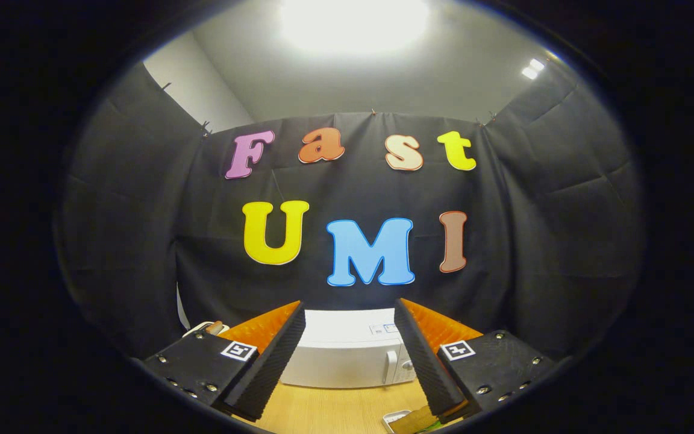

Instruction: Open the microwave, put the food inside, and close the microwave door.

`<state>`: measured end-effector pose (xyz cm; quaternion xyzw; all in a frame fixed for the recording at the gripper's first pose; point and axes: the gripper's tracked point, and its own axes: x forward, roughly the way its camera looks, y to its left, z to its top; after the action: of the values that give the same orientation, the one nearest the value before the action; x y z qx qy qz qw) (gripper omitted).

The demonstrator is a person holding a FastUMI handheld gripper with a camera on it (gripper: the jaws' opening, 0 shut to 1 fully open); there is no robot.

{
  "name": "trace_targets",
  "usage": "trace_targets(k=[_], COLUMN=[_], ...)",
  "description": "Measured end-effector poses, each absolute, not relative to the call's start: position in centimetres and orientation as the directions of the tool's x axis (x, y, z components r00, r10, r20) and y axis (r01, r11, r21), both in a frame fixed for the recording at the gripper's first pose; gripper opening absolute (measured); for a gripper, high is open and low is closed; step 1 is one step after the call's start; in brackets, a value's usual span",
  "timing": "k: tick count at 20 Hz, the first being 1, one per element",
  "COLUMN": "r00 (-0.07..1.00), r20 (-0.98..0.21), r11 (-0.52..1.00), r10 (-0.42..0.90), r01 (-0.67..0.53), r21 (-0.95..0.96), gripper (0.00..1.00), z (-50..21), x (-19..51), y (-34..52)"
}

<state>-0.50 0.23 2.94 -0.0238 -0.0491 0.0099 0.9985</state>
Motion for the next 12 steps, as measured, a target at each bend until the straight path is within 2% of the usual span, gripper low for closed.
trace_targets(k=[7,12], r00=[0.994,0.993], r20=[0.102,0.056], r11=[0.997,0.993], r10=[0.037,0.102], r01=[-0.031,-0.099], r21=[-0.067,-0.059], gripper=[0.95,0.95], z=[2.5,-2.0], x=[-0.5,-0.4], y=[-1.2,-3.2])
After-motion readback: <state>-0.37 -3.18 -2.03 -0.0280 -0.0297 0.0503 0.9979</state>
